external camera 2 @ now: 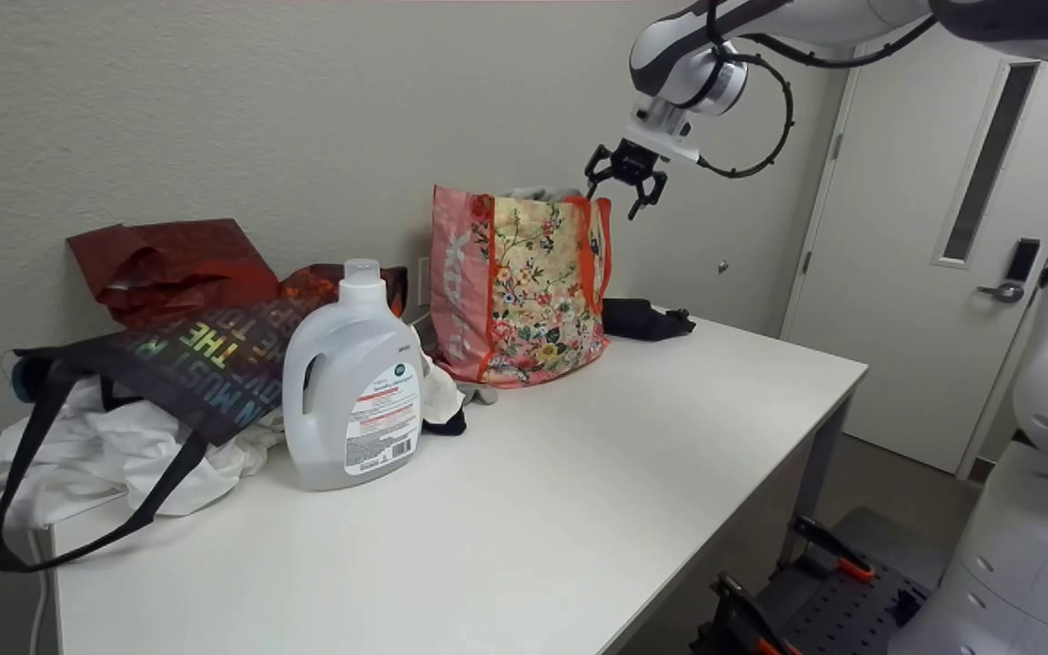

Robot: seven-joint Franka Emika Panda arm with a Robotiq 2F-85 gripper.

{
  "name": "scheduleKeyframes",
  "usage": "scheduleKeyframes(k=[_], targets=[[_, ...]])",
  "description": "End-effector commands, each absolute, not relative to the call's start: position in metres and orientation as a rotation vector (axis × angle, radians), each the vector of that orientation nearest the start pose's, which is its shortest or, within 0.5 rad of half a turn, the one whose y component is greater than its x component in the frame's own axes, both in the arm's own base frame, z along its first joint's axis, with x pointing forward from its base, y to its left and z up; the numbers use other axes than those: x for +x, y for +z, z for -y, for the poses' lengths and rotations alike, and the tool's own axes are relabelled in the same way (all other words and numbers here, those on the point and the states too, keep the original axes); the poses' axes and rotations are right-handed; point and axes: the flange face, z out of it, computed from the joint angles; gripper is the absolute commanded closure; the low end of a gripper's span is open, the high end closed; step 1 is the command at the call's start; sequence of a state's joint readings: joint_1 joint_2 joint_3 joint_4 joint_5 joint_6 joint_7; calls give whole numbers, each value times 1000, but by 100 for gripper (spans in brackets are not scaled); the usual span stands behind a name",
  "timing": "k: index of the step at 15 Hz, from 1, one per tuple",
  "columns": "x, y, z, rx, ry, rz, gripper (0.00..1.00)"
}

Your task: Move the floral bag to the front of the table

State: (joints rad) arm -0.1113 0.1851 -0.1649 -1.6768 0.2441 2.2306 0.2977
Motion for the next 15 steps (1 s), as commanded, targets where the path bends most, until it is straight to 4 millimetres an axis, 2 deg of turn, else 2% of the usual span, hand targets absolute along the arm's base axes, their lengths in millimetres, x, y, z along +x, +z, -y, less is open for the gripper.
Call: scheduleKeyframes(k=[1, 7, 11, 15], targets=[[651, 533, 165, -2714, -576, -1022, 0], [665, 519, 166, -2732, -549, -1037, 0], [662, 489, 175, -2817, -417, -1123, 0], [655, 472, 181, -2900, -234, -1168, 0]])
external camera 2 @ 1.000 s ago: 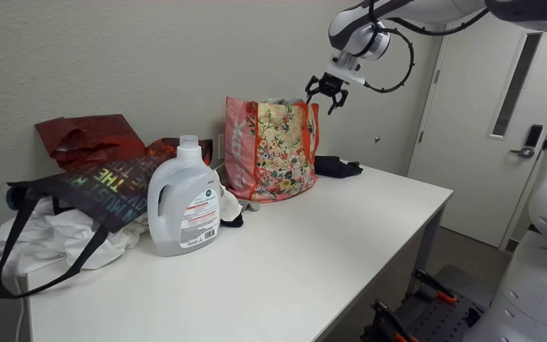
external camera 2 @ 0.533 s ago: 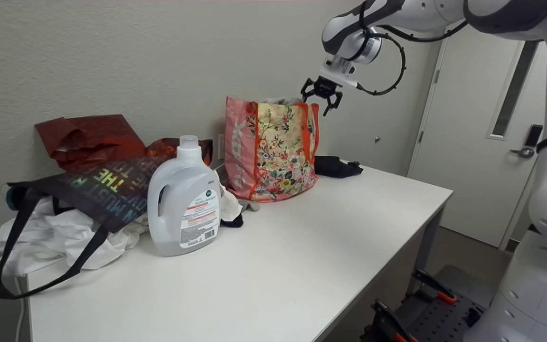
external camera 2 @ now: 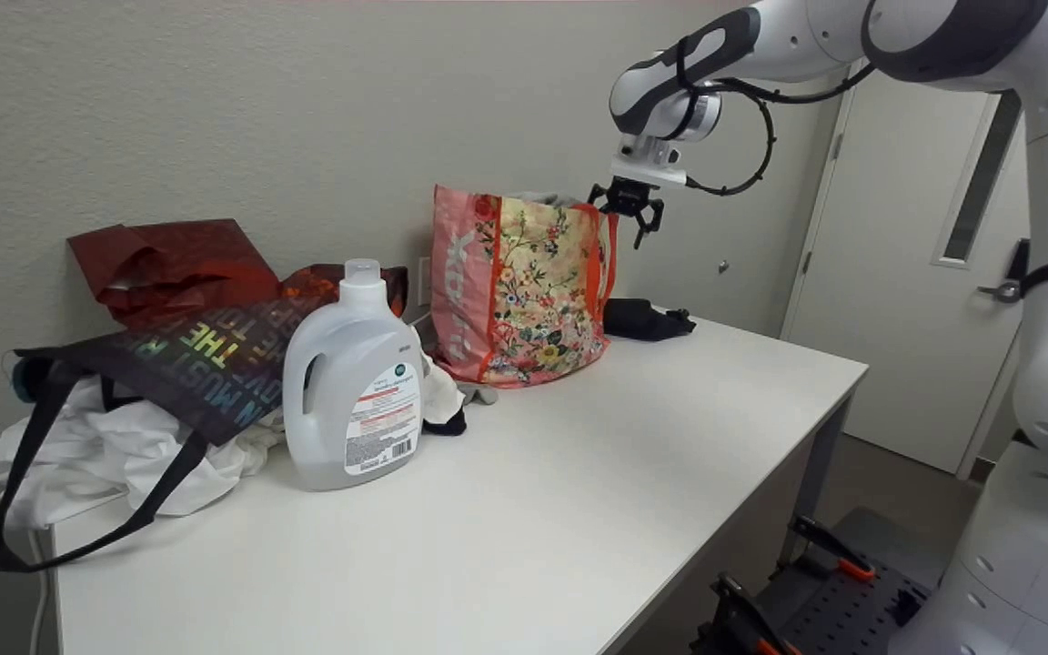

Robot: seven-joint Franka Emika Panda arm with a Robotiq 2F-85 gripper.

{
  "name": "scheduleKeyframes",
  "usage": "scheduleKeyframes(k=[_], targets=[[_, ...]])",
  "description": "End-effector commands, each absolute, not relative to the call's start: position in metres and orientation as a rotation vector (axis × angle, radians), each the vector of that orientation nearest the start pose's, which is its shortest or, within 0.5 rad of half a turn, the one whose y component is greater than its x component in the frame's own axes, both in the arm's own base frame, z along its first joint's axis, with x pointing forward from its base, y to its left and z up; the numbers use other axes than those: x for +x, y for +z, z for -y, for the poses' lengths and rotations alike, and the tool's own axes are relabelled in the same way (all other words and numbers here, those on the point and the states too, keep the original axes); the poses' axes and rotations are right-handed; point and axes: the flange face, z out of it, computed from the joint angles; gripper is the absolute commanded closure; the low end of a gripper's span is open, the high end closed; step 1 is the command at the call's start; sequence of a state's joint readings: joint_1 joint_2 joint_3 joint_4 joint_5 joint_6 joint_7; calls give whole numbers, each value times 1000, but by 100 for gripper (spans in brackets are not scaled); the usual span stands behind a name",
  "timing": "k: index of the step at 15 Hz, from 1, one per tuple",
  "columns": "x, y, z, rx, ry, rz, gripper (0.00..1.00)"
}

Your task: Move the floral bag to the front of the table

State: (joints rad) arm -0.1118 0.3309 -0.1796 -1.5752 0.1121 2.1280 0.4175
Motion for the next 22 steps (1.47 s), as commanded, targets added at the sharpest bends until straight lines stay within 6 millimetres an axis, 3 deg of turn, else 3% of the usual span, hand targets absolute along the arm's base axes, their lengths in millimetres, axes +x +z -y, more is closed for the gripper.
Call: scheduleKeyframes(k=[1, 6, 14, 15, 17, 22], targets=[[653, 472, 182, -2924, -193, -1176, 0], [645, 480, 189, -3018, -33, -1223, 0], [634, 487, 223, -3038, 83, -1312, 1], [634, 486, 227, -3033, 80, -1317, 26], [633, 483, 232, -3027, 79, -1331, 28], [634, 482, 238, -3021, 80, -1349, 68]])
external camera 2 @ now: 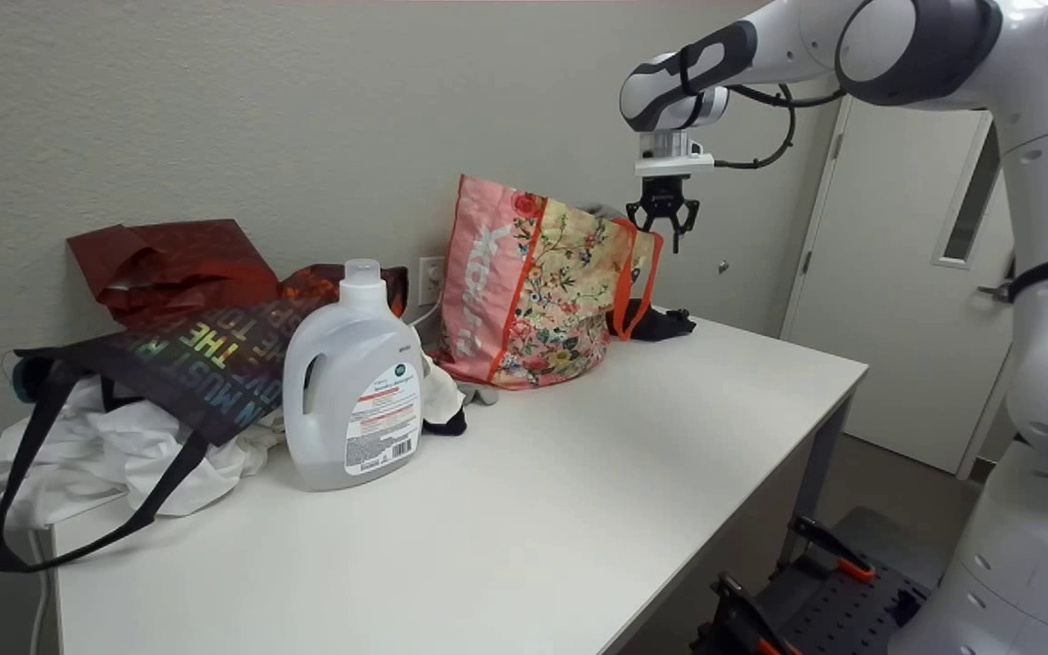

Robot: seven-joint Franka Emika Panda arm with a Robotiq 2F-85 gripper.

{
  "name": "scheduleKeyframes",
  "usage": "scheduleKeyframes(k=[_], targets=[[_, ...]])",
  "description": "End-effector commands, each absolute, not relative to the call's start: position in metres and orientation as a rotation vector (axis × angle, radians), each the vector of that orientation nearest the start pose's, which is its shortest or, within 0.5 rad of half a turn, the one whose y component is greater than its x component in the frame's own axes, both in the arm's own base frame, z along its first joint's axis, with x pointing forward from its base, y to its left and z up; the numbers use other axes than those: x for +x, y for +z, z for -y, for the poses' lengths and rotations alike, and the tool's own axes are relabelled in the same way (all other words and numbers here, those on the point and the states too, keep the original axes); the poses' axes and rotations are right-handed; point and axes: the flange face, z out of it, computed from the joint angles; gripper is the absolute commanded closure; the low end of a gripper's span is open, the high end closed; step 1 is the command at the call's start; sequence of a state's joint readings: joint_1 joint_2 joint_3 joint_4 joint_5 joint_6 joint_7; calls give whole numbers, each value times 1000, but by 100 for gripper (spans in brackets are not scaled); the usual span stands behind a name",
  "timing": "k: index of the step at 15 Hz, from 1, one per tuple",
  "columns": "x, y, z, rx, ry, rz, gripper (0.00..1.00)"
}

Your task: Move the floral bag to the front of the table

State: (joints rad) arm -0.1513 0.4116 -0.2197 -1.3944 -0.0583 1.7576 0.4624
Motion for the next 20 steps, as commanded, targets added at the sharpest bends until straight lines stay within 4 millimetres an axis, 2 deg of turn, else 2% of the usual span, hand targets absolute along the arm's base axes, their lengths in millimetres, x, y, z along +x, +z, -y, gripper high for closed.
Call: scheduleKeyframes(k=[1, 4, 5, 8, 10, 14, 20], targets=[[634, 483, 238, -3019, 78, -1350, 74], [636, 484, 239, -3018, 70, -1356, 96], [636, 485, 239, -3019, 66, -1360, 100], [632, 492, 245, -3024, 49, -1407, 100], [620, 499, 256, -3024, 23, -1443, 100], [592, 509, 292, -2982, -15, -1568, 100], [548, 512, 348, -2882, -109, -1733, 100]])
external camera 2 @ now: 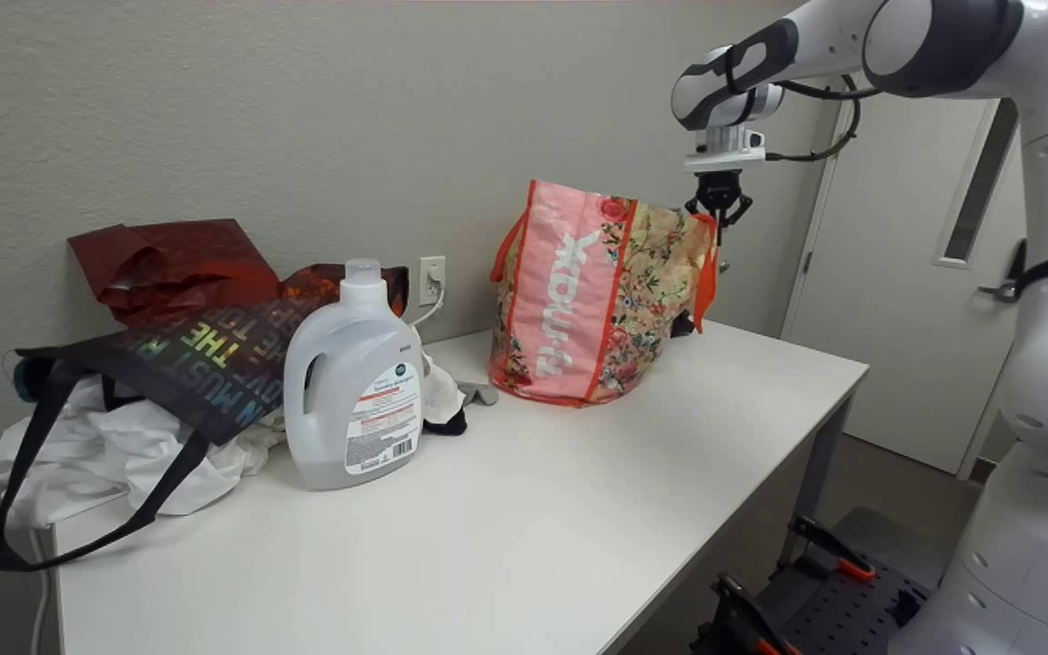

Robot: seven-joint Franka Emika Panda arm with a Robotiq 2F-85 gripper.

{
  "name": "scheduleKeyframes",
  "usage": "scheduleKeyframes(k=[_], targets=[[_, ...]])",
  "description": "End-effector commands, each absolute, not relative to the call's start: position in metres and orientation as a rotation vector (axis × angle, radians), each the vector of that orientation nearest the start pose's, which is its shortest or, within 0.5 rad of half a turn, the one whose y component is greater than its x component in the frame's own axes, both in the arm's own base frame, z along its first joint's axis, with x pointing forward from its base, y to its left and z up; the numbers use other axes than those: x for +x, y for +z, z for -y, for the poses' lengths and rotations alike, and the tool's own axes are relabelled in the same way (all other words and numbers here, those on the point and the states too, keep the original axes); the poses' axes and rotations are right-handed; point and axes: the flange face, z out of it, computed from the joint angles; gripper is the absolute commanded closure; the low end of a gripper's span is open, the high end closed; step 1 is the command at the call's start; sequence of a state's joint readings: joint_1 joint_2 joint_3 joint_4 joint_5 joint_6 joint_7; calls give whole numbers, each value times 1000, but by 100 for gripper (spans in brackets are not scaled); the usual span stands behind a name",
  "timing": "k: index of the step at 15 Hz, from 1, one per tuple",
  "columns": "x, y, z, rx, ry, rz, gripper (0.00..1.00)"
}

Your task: Move the floral bag to the front of the table

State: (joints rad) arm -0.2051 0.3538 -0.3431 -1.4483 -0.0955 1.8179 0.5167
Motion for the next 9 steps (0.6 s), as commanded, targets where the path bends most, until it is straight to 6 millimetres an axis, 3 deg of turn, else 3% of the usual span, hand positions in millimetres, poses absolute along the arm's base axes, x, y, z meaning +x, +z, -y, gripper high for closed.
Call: scheduleKeyframes(k=[1, 9], targets=[[539, 511, 358, -2866, -130, -1752, 100], [466, 504, 428, -2716, -350, -1901, 100]])
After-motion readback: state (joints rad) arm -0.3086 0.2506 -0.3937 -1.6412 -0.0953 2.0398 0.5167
